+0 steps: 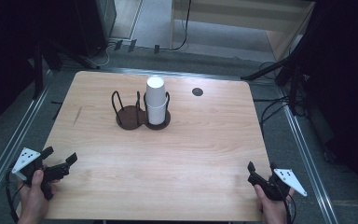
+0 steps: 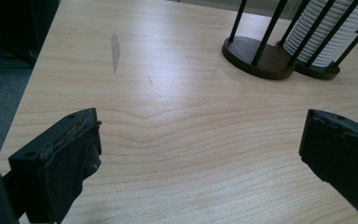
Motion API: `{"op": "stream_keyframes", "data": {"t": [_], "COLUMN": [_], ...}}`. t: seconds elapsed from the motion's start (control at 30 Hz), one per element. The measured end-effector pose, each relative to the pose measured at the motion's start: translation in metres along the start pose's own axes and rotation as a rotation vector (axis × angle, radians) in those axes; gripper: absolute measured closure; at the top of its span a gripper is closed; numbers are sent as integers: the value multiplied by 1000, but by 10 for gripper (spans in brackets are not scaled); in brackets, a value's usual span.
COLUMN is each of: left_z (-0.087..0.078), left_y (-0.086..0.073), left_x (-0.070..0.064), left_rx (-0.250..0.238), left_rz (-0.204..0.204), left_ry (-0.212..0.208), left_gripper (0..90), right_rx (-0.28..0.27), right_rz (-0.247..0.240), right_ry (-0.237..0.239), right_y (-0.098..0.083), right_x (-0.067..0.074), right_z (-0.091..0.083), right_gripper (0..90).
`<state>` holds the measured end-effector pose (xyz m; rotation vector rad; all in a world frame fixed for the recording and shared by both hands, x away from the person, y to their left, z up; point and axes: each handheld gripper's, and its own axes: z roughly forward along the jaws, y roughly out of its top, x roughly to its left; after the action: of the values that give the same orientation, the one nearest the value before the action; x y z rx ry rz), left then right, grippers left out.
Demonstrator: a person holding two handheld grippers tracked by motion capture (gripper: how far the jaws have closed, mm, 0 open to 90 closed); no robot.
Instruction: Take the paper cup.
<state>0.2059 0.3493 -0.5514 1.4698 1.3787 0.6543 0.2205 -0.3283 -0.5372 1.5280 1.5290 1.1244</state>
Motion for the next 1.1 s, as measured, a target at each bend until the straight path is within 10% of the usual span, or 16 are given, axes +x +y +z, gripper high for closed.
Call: {"op": "stream_keyframes", "data": {"t": [0.43,1.1], "left_z": [2,2], "left_y": [0,0], "left_x": [0,-2], "left_rx": [11,10], "left_rz": [7,23], "left_ry": [4,5], "left_gripper": [0,0], "right_rx": [1,20], "right_rz": [-16,-115], "right_ry": [112,264], "right_y": [28,85], "right_x": [44,152], "right_z": [7,62], "right_gripper": [133,107]}}
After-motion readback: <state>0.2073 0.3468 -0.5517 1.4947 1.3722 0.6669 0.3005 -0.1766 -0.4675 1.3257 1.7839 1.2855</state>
